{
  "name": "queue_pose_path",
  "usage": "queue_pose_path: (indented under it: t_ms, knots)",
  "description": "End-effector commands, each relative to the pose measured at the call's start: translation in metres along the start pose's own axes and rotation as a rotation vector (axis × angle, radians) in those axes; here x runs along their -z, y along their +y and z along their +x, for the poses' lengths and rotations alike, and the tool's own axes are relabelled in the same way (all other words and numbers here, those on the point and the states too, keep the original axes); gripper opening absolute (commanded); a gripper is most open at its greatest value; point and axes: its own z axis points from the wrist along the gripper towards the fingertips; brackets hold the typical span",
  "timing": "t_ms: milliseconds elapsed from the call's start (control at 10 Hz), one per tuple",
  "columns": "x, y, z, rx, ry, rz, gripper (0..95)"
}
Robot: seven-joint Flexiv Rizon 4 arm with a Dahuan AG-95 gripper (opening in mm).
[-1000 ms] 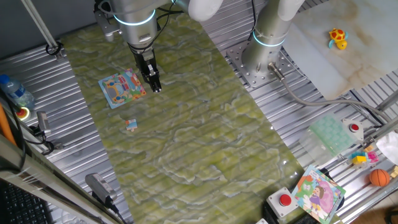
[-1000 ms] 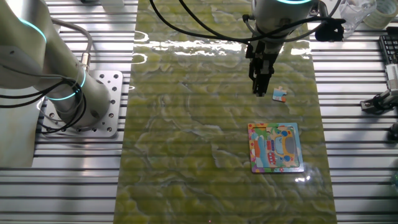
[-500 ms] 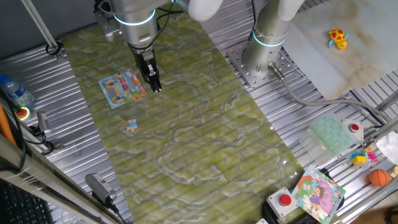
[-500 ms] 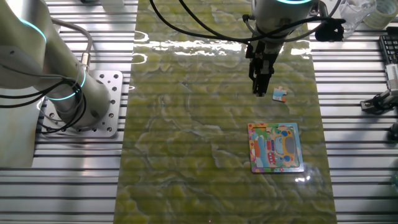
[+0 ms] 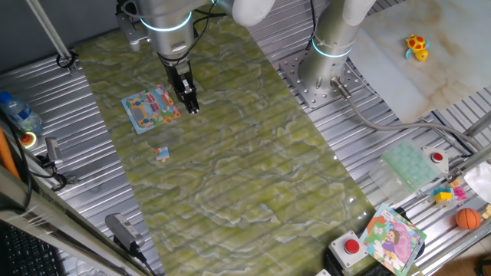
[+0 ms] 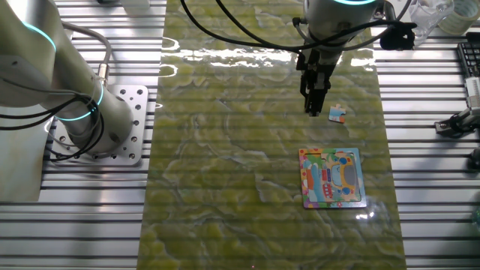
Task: Assemble one piece of a puzzle
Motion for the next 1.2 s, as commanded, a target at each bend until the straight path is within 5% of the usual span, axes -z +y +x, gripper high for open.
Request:
queue_pose_path:
  t_ms: [100, 700, 1000, 1200]
  knots:
    - [0.0, 0.0, 0.0, 0.254, 0.0, -0.013, 0.0]
    - [-0.026, -0.003, -0.007, 0.403, 0.045, -0.017, 0.0]
    - [-0.047, 0.014, -0.023, 0.51, 0.099, 0.004, 0.0]
    - [-0.059, 0.027, -0.026, 0.522, 0.093, 0.009, 0.0]
